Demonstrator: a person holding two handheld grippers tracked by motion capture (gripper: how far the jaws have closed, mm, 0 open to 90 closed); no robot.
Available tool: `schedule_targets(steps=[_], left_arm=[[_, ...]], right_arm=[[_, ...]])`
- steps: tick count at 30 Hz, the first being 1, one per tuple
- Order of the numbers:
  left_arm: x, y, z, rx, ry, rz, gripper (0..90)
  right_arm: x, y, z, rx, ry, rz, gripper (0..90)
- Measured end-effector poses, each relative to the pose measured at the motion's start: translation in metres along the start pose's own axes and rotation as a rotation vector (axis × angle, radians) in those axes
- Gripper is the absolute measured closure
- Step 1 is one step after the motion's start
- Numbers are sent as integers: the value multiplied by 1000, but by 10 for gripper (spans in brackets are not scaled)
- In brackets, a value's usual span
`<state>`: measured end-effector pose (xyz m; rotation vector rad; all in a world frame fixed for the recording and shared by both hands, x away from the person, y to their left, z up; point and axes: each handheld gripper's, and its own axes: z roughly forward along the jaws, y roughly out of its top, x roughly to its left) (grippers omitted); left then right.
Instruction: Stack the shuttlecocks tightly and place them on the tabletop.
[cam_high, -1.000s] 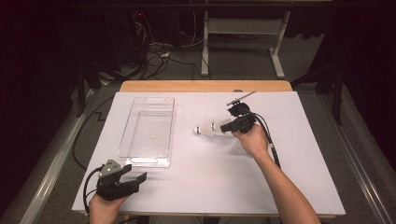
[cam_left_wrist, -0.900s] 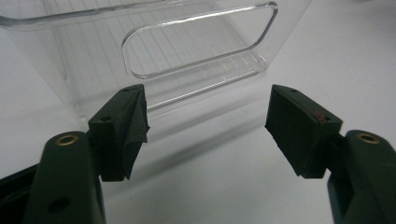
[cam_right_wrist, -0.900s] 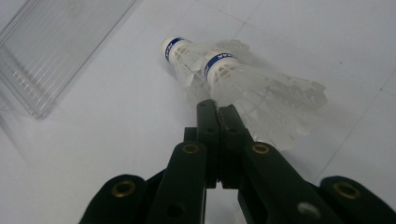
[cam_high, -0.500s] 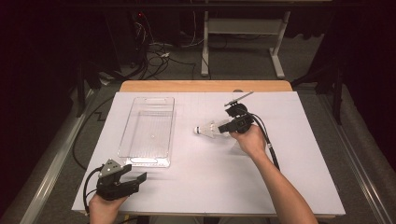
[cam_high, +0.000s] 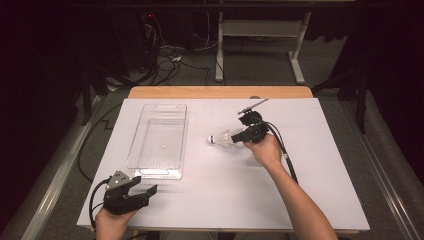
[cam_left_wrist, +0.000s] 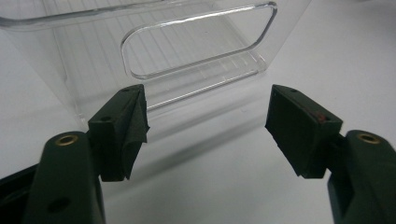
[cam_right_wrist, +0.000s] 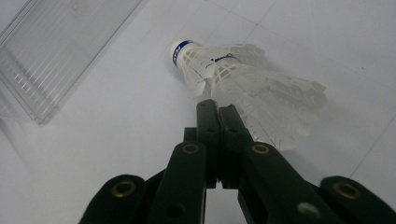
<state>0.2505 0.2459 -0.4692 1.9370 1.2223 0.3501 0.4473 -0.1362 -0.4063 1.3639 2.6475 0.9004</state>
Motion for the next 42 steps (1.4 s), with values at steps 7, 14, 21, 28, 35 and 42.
schedule_targets(steps=[7, 14, 21, 28, 35, 42], left_arm=[[0, 0, 0, 1, -2, 1, 304], [0, 0, 0, 3, -4, 1, 304], [0, 0, 0, 3, -5, 2, 305], [0, 0, 0, 1, -4, 2, 305], [0, 0, 0, 1, -3, 2, 305], [0, 0, 0, 1, -3, 3, 305]], right_arm=[[1, 2, 3, 2, 0, -1, 900], [3, 4, 7, 9, 3, -6, 900], [5, 6, 10, 15, 5, -6, 900], [7, 8, 13, 24, 4, -14, 900], [9, 10, 15, 25, 2, -13, 900], [10, 13, 18, 30, -8, -22, 898]])
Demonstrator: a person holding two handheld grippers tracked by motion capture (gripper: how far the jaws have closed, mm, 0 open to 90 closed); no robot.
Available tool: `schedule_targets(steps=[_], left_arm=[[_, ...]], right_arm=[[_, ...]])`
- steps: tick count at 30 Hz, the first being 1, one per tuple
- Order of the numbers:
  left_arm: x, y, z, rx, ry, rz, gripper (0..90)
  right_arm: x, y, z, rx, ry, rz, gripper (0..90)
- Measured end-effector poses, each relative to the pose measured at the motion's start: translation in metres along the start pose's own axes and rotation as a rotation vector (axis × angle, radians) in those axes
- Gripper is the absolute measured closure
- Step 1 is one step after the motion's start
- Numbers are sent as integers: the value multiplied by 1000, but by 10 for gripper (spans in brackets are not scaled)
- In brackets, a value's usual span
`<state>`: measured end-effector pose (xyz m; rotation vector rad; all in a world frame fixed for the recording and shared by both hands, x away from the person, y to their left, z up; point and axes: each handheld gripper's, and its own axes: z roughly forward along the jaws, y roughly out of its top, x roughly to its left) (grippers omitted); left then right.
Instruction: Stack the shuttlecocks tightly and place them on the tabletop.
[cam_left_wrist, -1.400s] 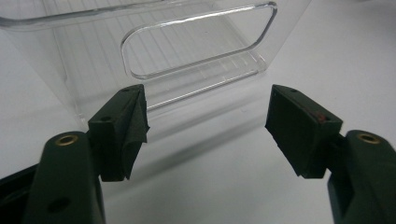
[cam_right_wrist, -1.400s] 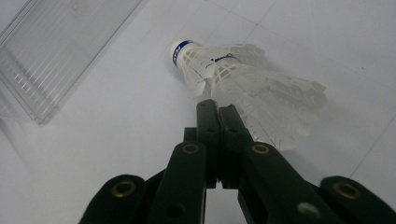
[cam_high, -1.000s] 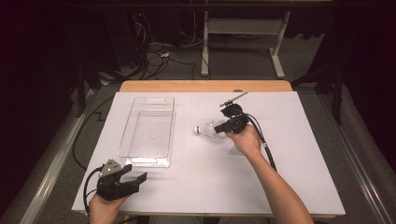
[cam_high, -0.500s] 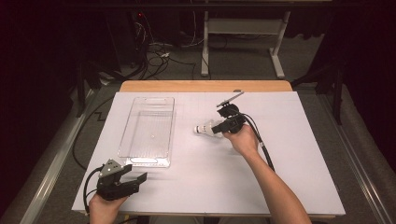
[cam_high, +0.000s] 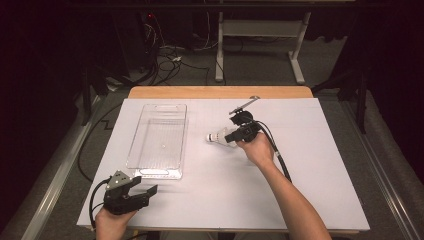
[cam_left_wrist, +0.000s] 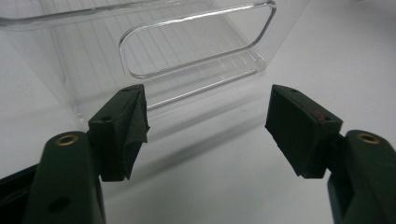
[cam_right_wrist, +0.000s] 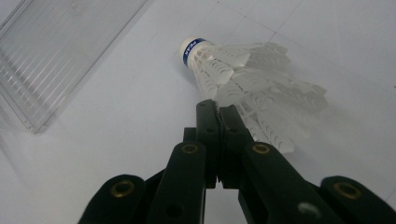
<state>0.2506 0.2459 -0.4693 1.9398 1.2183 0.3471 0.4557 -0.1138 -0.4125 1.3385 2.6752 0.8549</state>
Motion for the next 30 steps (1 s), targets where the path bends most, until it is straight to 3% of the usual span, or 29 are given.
schedule_targets(steps=[30], left_arm=[[0, 0, 0, 2, -5, 2, 306]], right_arm=[[-1, 7, 11, 44, -88, 9, 858]])
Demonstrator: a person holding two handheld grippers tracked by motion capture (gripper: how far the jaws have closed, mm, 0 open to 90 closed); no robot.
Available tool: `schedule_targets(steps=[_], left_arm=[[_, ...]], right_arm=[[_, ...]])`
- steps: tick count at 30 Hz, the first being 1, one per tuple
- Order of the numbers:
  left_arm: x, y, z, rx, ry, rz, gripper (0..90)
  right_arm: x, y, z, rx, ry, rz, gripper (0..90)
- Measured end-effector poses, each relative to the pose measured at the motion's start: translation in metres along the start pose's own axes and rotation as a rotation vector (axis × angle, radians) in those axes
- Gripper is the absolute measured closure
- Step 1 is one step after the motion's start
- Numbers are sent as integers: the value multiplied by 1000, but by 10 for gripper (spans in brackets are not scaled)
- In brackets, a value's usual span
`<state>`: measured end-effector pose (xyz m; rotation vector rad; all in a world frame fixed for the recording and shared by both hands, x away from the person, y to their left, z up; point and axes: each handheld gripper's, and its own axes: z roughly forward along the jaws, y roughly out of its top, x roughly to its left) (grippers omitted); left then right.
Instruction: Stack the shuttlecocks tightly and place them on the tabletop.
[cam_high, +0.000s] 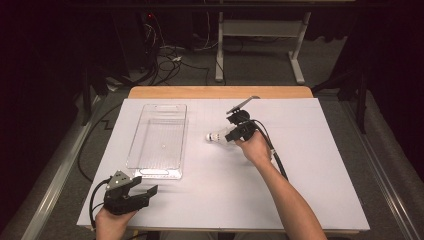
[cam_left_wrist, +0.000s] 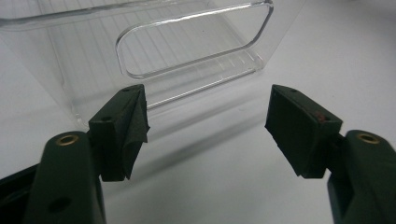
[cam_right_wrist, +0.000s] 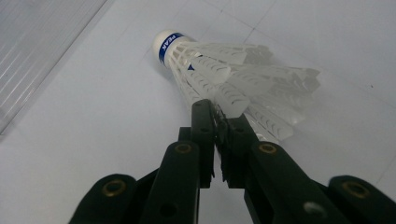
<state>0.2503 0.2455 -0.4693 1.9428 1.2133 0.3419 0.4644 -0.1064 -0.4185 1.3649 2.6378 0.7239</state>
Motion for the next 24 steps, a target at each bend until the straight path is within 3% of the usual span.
schedule_targets(steps=[15, 24], left_arm=[[0, 0, 0, 2, 0, 2, 306], [0, 0, 0, 4, -3, 2, 306]], right_arm=[[-5, -3, -8, 0, -5, 11, 815], [-9, -5, -13, -4, 2, 22, 849]])
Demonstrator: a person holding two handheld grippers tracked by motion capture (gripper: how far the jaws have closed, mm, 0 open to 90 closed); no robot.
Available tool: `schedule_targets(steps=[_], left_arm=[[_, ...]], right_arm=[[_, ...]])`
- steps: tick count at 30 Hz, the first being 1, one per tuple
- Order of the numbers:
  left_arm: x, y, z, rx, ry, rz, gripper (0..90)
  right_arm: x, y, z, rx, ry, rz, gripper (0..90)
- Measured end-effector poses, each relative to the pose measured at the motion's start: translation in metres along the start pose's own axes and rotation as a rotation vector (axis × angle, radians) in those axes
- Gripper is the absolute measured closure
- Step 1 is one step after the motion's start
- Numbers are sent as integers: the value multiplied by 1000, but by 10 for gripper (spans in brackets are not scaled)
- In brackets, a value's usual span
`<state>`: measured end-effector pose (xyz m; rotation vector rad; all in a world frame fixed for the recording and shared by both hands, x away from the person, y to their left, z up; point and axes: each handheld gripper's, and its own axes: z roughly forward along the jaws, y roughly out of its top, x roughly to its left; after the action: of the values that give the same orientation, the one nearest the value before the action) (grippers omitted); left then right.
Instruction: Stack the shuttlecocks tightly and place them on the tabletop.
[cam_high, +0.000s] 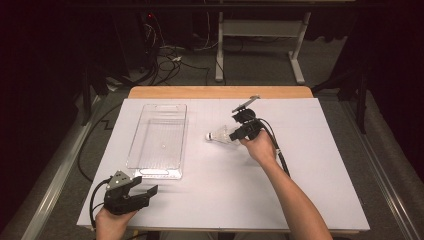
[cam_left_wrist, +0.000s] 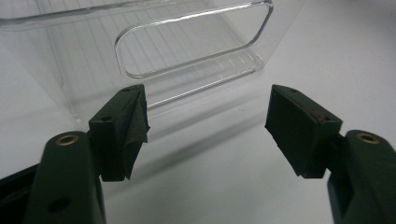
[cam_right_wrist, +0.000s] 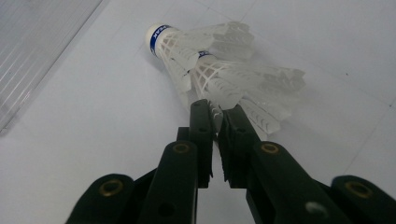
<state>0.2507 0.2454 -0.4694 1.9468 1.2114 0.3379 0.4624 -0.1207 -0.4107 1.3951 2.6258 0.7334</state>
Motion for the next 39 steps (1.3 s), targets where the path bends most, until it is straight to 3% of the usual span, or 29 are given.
schedule_targets(steps=[6, 21, 39], left_arm=[[0, 0, 0, 0, 2, 2, 306], [0, 0, 0, 0, 0, 2, 306], [0, 0, 0, -1, 2, 2, 306]], right_arm=[[0, 0, 2, 2, 8, -12, 897], [1, 2, 9, 7, 0, -9, 880], [-5, -4, 3, -17, -41, 11, 678]])
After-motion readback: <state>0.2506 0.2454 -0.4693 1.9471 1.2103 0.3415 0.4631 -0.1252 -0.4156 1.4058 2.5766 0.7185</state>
